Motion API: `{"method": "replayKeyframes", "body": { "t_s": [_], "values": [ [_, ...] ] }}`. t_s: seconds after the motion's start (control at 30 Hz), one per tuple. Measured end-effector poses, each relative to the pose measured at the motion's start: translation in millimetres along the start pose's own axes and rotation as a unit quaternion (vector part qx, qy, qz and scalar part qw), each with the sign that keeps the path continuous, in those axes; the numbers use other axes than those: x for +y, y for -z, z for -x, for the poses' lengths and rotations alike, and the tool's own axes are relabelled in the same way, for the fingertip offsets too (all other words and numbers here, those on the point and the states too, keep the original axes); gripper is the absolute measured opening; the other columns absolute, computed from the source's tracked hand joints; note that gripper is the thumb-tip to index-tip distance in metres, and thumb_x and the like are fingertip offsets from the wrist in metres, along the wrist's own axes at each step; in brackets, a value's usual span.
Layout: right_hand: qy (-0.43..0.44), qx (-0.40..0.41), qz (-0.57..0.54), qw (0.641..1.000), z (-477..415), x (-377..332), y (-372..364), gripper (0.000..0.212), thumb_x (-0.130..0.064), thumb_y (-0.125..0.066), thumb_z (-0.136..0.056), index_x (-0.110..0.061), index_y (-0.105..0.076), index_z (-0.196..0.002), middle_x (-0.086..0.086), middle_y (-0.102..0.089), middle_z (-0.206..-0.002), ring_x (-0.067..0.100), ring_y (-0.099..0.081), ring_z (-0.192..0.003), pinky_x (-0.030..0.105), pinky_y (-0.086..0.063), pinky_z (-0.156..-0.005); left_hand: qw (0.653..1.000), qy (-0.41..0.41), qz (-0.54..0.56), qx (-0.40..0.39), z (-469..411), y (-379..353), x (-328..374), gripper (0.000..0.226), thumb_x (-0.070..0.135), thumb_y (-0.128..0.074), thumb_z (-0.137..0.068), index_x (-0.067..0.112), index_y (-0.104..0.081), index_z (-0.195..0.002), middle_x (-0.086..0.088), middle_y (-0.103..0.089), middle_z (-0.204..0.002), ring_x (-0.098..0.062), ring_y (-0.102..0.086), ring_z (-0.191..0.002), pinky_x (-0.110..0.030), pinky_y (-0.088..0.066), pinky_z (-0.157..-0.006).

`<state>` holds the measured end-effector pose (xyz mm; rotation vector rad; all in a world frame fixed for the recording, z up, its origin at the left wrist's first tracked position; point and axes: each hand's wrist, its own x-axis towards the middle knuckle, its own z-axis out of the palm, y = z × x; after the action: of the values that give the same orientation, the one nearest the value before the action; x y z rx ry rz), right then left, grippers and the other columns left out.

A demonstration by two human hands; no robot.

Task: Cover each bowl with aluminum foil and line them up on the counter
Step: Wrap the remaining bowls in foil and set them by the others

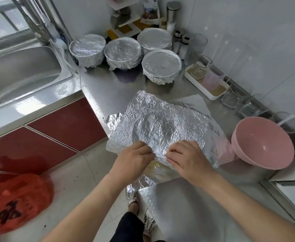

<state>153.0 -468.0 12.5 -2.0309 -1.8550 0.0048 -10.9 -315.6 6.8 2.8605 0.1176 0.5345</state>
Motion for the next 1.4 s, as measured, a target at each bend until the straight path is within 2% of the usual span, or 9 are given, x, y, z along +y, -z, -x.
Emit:
{"method": "replayKeyframes", "body": {
  "t_s": [0.27,0.47,0.6,0.7,0.8,0.93,1.1,1.27,1.4],
  "values": [
    [0.042,-0.029,0.013,0.999,-3,6,-5,0.016,-0.019,-0.078,-0.078,-0.023,-0.069,-0.091,-0.008,-0.062,-0.094,0.015,-0.057,-0.088,0.029,-0.033,-0.08,0.999,-0.034,-0.007,0.005,0,-2,-10,0.008,0.006,-0.071,-0.084,0.012,-0.075,-0.087,0.002,-0.068,-0.089,-0.019,-0.057,-0.087,-0.028,-0.049,-0.074],
    [-0.001,-0.009,-0.005,1.0,-14,-2,-6,0.016,-0.021,-0.076,-0.081,-0.019,-0.07,-0.096,-0.005,-0.063,-0.095,0.016,-0.056,-0.086,0.028,-0.035,-0.076,0.996,0.08,-0.027,-0.016,5,10,-35,0.024,0.011,-0.081,-0.076,0.016,-0.076,-0.098,0.002,-0.07,-0.105,-0.025,-0.059,-0.103,-0.036,-0.056,-0.081],
    [-0.018,-0.001,-0.021,1.0,-24,-9,-5,0.016,-0.025,-0.074,-0.082,-0.018,-0.071,-0.096,-0.005,-0.063,-0.093,0.014,-0.056,-0.084,0.025,-0.034,-0.075,0.991,0.125,0.049,0.005,-1,19,-20,0.019,0.016,-0.065,-0.087,0.016,-0.075,-0.103,0.002,-0.069,-0.105,-0.021,-0.059,-0.099,-0.032,-0.056,-0.076],
    [-0.008,-0.021,-0.022,0.999,-27,-6,-6,0.02,-0.032,-0.072,-0.082,-0.02,-0.07,-0.098,-0.006,-0.062,-0.094,0.014,-0.056,-0.086,0.026,-0.033,-0.076,0.991,0.091,0.092,-0.022,-4,14,-10,0.027,0.036,-0.056,-0.091,0.02,-0.076,-0.1,0.006,-0.069,-0.097,-0.015,-0.058,-0.091,-0.028,-0.052,-0.07],
    [0.018,-0.033,0.003,0.999,-26,-2,-10,0.02,-0.033,-0.076,-0.078,-0.021,-0.071,-0.094,-0.007,-0.063,-0.093,0.015,-0.056,-0.086,0.027,-0.031,-0.076,0.995,0.067,0.072,-0.032,-3,5,-14,0.028,0.042,-0.058,-0.088,0.024,-0.077,-0.099,0.007,-0.067,-0.094,-0.014,-0.057,-0.088,-0.028,-0.053,-0.064],
    [0.05,-0.011,0.022,0.998,-26,-4,-15,0.015,-0.027,-0.077,-0.079,-0.018,-0.071,-0.089,-0.004,-0.062,-0.089,0.017,-0.055,-0.084,0.03,-0.039,-0.074,0.998,0.046,0.049,-0.004,-4,-1,-17,0.022,0.036,-0.061,-0.087,0.023,-0.077,-0.094,0.006,-0.067,-0.088,-0.015,-0.057,-0.084,-0.027,-0.051,-0.06],
    [0.087,0.014,0.067,0.994,-26,-7,-20,0.006,-0.014,-0.074,-0.081,-0.013,-0.068,-0.082,0.001,-0.06,-0.082,0.02,-0.051,-0.077,0.029,-0.033,-0.07,0.999,-0.015,0.013,0.03,-8,-6,-17,0.019,0.022,-0.06,-0.09,0.014,-0.076,-0.085,0.002,-0.066,-0.081,-0.016,-0.052,-0.083,-0.024,-0.044,-0.07],
    [0.079,0.047,0.092,0.992,-30,-11,-25,0.019,-0.001,-0.071,-0.075,-0.012,-0.057,-0.068,0.004,-0.049,-0.07,0.021,-0.042,-0.069,0.03,-0.032,-0.066,0.999,-0.027,0.002,0.046,-7,-16,-22,0.018,0.009,-0.059,-0.093,0.01,-0.074,-0.083,0.0,-0.065,-0.082,-0.018,-0.054,-0.089,-0.029,-0.049,-0.078],
    [0.054,0.076,0.079,0.993,-37,-27,-20,0.018,0.0,-0.063,-0.077,-0.011,-0.055,-0.065,0.005,-0.048,-0.066,0.023,-0.041,-0.067,0.031,-0.033,-0.069,0.996,-0.042,0.009,0.076,-14,-2,-28,0.03,0.01,-0.049,-0.1,0.008,-0.074,-0.083,-0.001,-0.068,-0.085,-0.02,-0.055,-0.09,-0.03,-0.049,-0.084]
  ]
}}
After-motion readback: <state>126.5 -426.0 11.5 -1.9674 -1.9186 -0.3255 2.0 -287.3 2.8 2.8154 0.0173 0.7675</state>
